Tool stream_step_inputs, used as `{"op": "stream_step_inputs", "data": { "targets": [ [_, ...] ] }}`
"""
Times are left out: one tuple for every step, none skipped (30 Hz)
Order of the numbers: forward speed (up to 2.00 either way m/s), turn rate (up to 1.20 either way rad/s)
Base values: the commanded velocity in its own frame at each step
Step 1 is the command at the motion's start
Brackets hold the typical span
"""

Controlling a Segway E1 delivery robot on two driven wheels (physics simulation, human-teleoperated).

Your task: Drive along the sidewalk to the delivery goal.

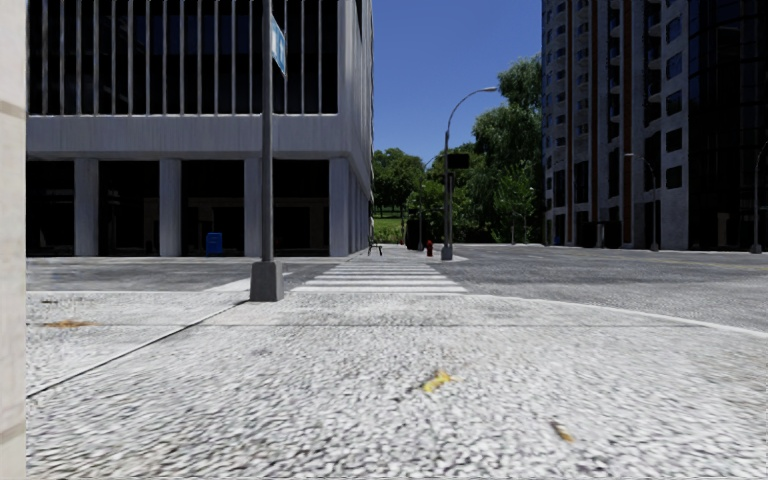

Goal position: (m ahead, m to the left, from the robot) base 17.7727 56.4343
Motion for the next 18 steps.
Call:
{"op": "stream_step_inputs", "data": {
  "targets": [
    [2.00,0.00],
    [2.00,0.00],
    [2.00,0.00],
    [2.00,0.00],
    [2.00,0.00],
    [2.00,0.00],
    [2.00,0.00],
    [2.00,0.00],
    [2.00,0.00],
    [2.00,0.00],
    [2.00,0.00],
    [2.00,0.00],
    [2.00,0.00],
    [2.00,0.00],
    [2.00,0.00],
    [2.00,0.00],
    [2.00,0.00],
    [2.00,0.00]
  ]
}}
